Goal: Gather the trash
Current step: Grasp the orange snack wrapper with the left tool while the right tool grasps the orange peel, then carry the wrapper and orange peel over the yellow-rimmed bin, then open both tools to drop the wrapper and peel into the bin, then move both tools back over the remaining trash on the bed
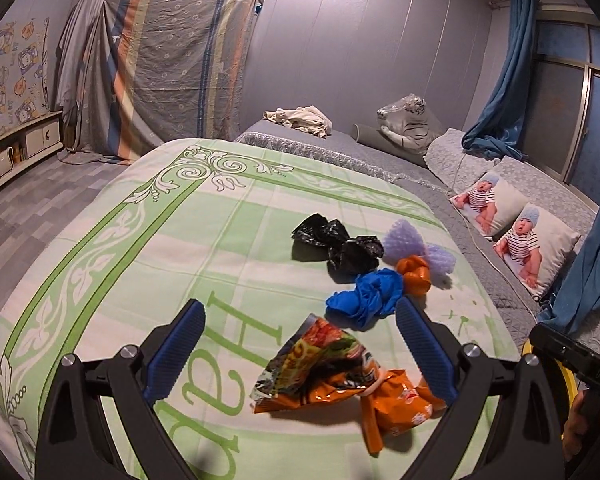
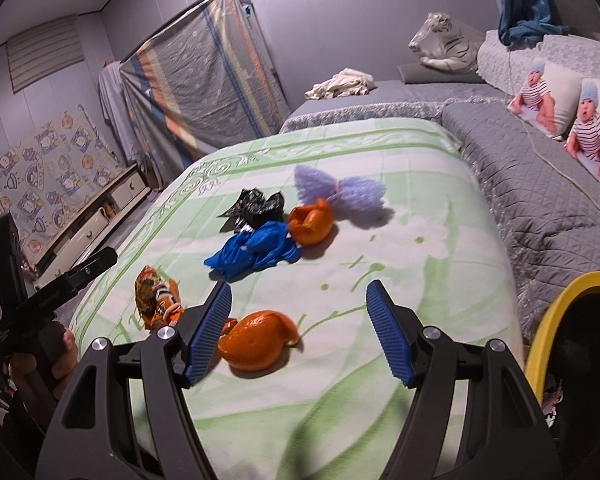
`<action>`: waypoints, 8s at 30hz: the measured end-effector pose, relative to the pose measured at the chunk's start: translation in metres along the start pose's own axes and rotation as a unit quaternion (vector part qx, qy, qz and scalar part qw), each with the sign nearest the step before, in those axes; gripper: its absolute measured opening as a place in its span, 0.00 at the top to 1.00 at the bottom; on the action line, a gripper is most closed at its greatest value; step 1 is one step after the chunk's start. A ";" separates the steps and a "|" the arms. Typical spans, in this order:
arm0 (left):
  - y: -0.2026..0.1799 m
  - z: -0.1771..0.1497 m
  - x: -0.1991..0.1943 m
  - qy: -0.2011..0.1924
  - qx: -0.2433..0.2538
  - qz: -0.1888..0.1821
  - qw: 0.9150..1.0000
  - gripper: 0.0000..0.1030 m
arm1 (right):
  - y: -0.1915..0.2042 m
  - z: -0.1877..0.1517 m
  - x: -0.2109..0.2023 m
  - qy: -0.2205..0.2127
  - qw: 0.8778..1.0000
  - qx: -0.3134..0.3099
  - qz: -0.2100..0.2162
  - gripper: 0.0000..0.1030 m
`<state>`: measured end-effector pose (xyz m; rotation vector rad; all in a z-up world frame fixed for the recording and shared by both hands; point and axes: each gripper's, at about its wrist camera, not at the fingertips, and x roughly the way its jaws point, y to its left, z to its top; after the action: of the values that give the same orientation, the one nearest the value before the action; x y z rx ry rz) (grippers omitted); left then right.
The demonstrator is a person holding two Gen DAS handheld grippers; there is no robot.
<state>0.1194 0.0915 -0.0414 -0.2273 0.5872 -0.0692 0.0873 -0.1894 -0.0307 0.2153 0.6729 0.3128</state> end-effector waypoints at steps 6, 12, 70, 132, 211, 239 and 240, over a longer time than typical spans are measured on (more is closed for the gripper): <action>0.006 -0.003 0.009 0.009 -0.003 0.001 1.000 0.10 | 0.011 -0.007 0.020 0.019 1.000 -0.012 0.010 0.36; 0.010 -0.007 0.018 0.017 -0.006 0.003 1.000 0.10 | 0.022 -0.014 0.038 0.036 0.999 -0.021 0.013 0.36; -0.011 -0.017 0.066 0.089 0.027 -0.018 0.995 0.65 | 0.030 -0.028 0.088 0.105 0.994 -0.029 0.026 0.61; -0.244 0.018 -0.009 -0.001 0.168 -0.201 0.965 0.68 | -0.116 0.027 -0.112 -0.084 0.988 0.039 -0.121 0.61; -0.429 -0.111 0.085 0.168 0.280 -0.321 0.889 0.57 | -0.316 -0.067 -0.134 -0.033 0.936 0.236 -0.260 0.53; -0.336 -0.022 0.061 0.087 0.209 -0.274 0.935 0.47 | -0.254 -0.006 -0.135 -0.075 0.952 0.170 -0.243 0.48; -0.330 -0.016 0.060 0.082 0.204 -0.270 0.937 0.47 | -0.249 -0.001 -0.131 -0.076 0.954 0.164 -0.238 0.47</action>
<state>0.1603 -0.2408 -0.0107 0.0279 0.6485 -0.7434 0.0430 -0.4674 -0.0290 0.3812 0.6009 -0.2797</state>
